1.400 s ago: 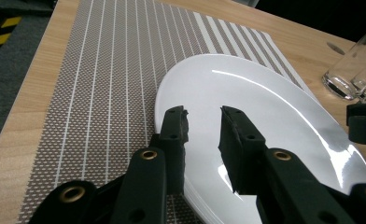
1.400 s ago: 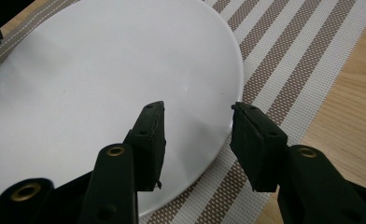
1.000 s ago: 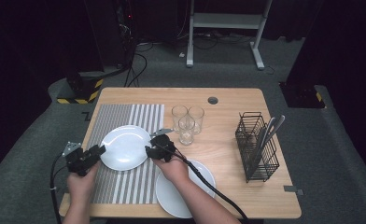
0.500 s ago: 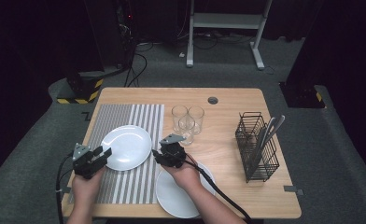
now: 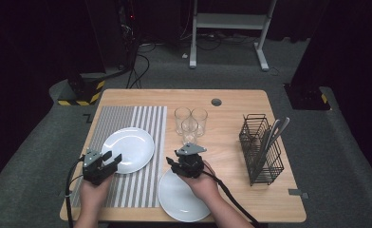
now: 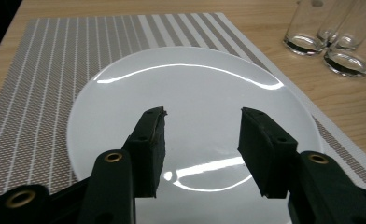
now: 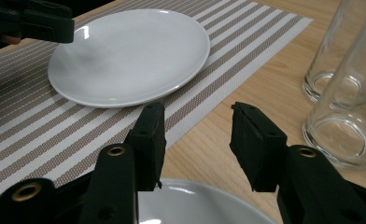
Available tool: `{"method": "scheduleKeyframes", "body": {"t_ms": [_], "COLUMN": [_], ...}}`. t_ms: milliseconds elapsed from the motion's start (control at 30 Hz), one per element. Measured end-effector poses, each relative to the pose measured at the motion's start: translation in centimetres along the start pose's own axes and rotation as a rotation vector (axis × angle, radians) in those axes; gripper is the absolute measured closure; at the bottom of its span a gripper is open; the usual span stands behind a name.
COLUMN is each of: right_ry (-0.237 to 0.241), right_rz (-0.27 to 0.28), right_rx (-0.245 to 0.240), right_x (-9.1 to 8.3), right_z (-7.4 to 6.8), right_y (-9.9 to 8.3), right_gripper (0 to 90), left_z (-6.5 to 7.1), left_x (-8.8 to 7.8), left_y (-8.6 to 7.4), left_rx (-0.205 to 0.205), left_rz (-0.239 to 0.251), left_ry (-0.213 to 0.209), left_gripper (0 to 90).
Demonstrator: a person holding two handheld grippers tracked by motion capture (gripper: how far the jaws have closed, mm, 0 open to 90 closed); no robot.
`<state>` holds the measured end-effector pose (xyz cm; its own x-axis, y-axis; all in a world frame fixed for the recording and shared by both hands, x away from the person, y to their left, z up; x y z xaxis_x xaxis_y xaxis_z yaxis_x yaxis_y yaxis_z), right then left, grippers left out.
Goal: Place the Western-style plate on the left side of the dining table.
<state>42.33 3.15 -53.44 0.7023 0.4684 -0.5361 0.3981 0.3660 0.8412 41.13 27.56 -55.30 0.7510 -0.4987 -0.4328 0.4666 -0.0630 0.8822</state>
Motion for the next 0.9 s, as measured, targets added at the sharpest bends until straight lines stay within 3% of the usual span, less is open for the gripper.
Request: {"method": "scheduleKeyframes", "body": {"t_ms": [267,567,733,900], "right_ry": [0.003,0.000,-0.012,-0.025], "right_rz": [0.028,0.051,0.050,0.051], "right_rx": [-0.056,-0.038,-0.028,-0.021], "right_x": [-1.1,-2.0,-2.2,-2.5], "right_z": [0.6,1.8,2.5,3.0], "right_y": [-0.8,-1.3,-1.6,-1.9], "right_gripper": [55.8,59.6,61.8,63.4], "left_z": [1.8,4.3,5.2,5.8], "left_x": [0.5,0.8,1.1,1.3], "left_y": [-0.1,-1.3,-1.8,-2.4], "left_rx": [0.039,0.061,0.100,0.110], "left_rz": [-0.009,-0.034,-0.038,-0.058], "left_ry": [-0.011,-0.006,-0.006,-0.012], "left_gripper": [51.0,50.3,47.2,46.2]}}
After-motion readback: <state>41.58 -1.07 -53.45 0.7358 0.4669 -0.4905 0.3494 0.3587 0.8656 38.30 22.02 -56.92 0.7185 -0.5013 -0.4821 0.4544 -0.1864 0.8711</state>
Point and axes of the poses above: each handheld gripper's, and its own axes: x roughly forward along the jaws, y roughly out of its top, z roughly to its right, the point moved 9 cm from there along x, roughly forward along the jaws, and after that the axes turned 13 degrees about -y, right-handed, at the moved point
